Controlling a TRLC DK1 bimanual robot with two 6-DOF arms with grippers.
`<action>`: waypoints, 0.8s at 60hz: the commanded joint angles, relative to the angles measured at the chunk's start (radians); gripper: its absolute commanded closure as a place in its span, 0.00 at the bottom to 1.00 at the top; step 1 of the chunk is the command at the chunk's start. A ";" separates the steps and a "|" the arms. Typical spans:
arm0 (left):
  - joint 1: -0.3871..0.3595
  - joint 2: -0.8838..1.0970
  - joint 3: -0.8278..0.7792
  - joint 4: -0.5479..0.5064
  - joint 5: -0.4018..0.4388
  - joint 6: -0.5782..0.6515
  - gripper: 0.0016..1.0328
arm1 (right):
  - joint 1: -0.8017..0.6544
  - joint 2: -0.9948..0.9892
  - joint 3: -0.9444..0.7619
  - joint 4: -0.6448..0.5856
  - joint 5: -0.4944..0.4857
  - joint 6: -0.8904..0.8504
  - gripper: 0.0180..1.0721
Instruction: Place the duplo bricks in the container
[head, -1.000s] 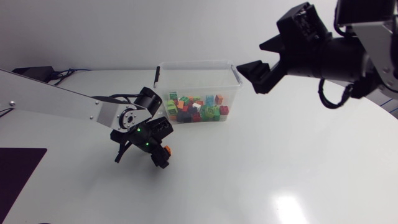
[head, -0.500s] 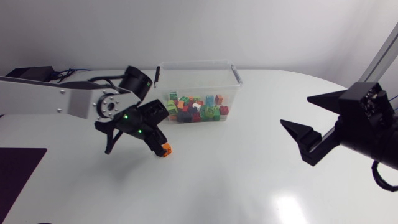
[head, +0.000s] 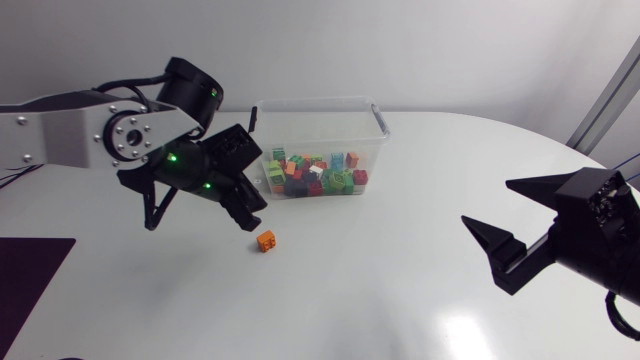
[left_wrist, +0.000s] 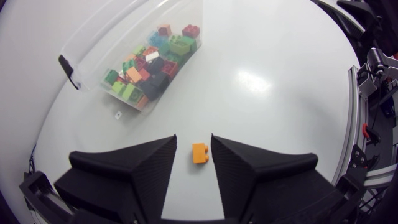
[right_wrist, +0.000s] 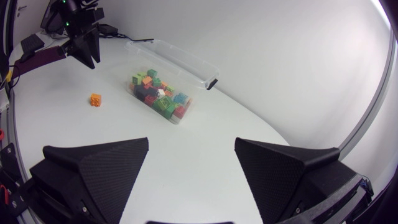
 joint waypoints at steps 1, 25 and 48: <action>0.007 0.068 -0.001 -0.012 0.008 -0.027 0.33 | -0.005 -0.003 -0.002 -0.016 0.009 -0.013 0.05; 0.008 0.379 0.164 -0.104 -0.042 -0.091 0.38 | -0.007 -0.001 -0.004 -0.036 0.011 -0.025 0.05; -0.026 0.514 0.247 -0.176 -0.118 -0.137 0.64 | -0.008 -0.014 -0.007 -0.042 0.011 -0.032 0.05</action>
